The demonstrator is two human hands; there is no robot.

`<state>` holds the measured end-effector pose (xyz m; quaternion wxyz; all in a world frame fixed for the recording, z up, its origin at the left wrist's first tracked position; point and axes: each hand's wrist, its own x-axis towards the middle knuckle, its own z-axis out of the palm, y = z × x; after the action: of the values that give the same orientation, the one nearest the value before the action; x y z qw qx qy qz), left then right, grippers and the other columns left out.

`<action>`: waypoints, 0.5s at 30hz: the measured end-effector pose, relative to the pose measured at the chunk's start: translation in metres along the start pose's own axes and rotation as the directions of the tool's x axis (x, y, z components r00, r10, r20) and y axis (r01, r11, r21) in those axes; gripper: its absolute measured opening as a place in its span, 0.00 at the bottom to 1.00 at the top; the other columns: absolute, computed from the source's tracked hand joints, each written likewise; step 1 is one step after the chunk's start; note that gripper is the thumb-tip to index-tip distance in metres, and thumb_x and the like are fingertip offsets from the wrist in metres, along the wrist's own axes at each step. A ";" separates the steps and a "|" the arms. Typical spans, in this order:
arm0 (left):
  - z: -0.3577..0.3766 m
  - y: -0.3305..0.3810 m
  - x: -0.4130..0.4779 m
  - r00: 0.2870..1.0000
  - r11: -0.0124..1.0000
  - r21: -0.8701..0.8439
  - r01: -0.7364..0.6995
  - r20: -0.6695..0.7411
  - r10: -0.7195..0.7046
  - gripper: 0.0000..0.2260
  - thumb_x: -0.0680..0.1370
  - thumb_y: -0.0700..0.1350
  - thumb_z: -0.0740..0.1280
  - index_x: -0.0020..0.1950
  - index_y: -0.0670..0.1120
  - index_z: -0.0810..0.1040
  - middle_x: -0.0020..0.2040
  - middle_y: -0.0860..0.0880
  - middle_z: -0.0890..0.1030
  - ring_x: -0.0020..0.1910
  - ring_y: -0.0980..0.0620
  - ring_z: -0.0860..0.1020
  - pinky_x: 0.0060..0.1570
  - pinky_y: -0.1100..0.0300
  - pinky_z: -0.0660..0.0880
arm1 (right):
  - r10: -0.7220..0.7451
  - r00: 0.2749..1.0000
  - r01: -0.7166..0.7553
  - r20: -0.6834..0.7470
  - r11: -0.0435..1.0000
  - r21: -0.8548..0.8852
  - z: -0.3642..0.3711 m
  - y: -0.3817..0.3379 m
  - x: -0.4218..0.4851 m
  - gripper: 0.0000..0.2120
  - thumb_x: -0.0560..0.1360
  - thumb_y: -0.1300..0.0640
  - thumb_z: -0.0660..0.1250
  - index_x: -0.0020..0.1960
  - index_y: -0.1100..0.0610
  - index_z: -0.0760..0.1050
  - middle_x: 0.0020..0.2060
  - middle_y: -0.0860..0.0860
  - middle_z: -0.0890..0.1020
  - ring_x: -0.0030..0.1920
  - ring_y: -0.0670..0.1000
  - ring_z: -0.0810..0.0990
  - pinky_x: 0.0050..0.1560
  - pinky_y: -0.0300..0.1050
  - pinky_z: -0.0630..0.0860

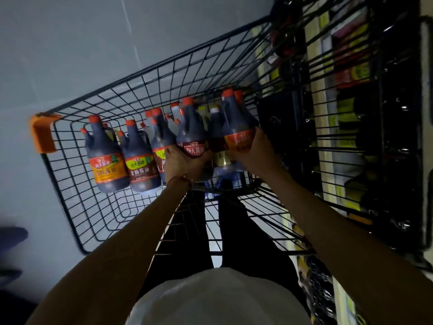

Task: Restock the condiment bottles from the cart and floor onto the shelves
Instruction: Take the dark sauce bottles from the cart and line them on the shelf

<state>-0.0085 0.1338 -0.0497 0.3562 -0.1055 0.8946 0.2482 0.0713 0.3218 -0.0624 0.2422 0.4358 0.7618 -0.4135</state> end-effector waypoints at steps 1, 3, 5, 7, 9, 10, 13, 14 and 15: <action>-0.002 -0.001 0.003 1.000 1.000 -0.009 0.002 0.007 -0.002 0.43 0.66 0.64 0.78 0.71 0.41 0.67 0.65 0.40 0.75 0.63 0.40 0.76 0.62 0.44 0.76 | 0.014 1.000 -0.015 0.010 1.000 0.022 0.007 0.007 0.010 0.63 0.52 0.27 0.78 0.79 0.52 0.60 0.70 0.54 0.75 0.66 0.58 0.78 0.64 0.64 0.78; -0.005 -0.006 0.009 0.999 0.999 -0.030 0.016 0.037 -0.015 0.46 0.61 0.71 0.75 0.69 0.44 0.69 0.62 0.42 0.78 0.59 0.42 0.79 0.59 0.44 0.79 | 0.036 0.999 -0.037 0.004 0.998 0.045 0.015 0.011 0.020 0.68 0.46 0.23 0.77 0.78 0.53 0.61 0.70 0.54 0.75 0.66 0.58 0.79 0.64 0.63 0.79; -0.006 -0.012 0.015 0.997 0.999 -0.043 0.030 0.066 -0.027 0.50 0.56 0.77 0.70 0.67 0.46 0.70 0.60 0.44 0.81 0.56 0.43 0.81 0.56 0.45 0.81 | 0.048 0.998 -0.047 -0.026 0.997 0.061 0.017 0.002 0.016 0.68 0.45 0.25 0.78 0.77 0.56 0.63 0.69 0.55 0.76 0.66 0.58 0.79 0.63 0.62 0.79; -0.009 -0.012 0.016 0.994 0.999 -0.040 0.029 0.105 -0.024 0.49 0.56 0.77 0.70 0.66 0.46 0.69 0.59 0.45 0.81 0.54 0.44 0.82 0.55 0.46 0.81 | 0.070 0.996 -0.066 -0.046 0.994 0.089 0.019 -0.005 0.013 0.62 0.50 0.34 0.82 0.76 0.58 0.64 0.69 0.56 0.76 0.65 0.58 0.79 0.63 0.61 0.79; -0.013 -0.010 0.014 0.992 0.999 -0.028 0.017 0.123 -0.013 0.44 0.62 0.72 0.75 0.66 0.45 0.69 0.58 0.45 0.81 0.54 0.44 0.82 0.54 0.48 0.81 | 0.092 0.993 -0.083 -0.070 0.989 0.124 0.020 -0.009 0.011 0.60 0.49 0.37 0.83 0.75 0.57 0.65 0.67 0.55 0.78 0.63 0.58 0.81 0.63 0.61 0.80; -0.015 -0.009 0.014 0.992 1.000 -0.023 0.018 0.125 -0.015 0.41 0.65 0.69 0.76 0.67 0.44 0.69 0.59 0.45 0.81 0.54 0.44 0.81 0.54 0.49 0.81 | 0.116 0.991 -0.104 -0.073 0.983 0.150 0.019 -0.013 0.010 0.60 0.49 0.38 0.83 0.75 0.57 0.66 0.67 0.55 0.78 0.63 0.57 0.81 0.63 0.60 0.80; -0.018 -0.015 0.016 0.993 1.000 -0.016 -0.007 0.121 0.009 0.40 0.66 0.68 0.76 0.68 0.45 0.69 0.59 0.45 0.81 0.55 0.43 0.81 0.55 0.47 0.81 | 0.179 0.983 -0.164 -0.042 0.956 0.242 0.018 -0.019 -0.002 0.52 0.59 0.52 0.87 0.76 0.58 0.65 0.65 0.53 0.78 0.62 0.54 0.80 0.62 0.51 0.77; -0.022 -0.015 0.014 0.992 1.000 -0.009 -0.012 0.125 0.013 0.41 0.66 0.68 0.76 0.69 0.45 0.69 0.60 0.45 0.81 0.55 0.43 0.81 0.55 0.46 0.81 | 0.184 0.982 -0.165 -0.046 0.949 0.269 0.018 -0.019 -0.009 0.50 0.61 0.53 0.87 0.77 0.57 0.65 0.64 0.51 0.78 0.61 0.53 0.80 0.61 0.50 0.77; -0.023 -0.018 0.014 0.992 1.000 -0.005 -0.027 0.123 0.027 0.42 0.66 0.69 0.76 0.70 0.45 0.68 0.60 0.44 0.81 0.55 0.43 0.82 0.56 0.45 0.81 | 0.182 0.981 -0.156 -0.060 0.940 0.302 0.020 -0.017 -0.016 0.50 0.61 0.54 0.87 0.77 0.56 0.65 0.65 0.51 0.79 0.62 0.53 0.80 0.62 0.52 0.77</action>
<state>-0.0257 0.1064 -0.0510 0.4071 -0.0783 0.8719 0.2605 0.0646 0.2927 -0.0549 0.1756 0.5486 0.6608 -0.4811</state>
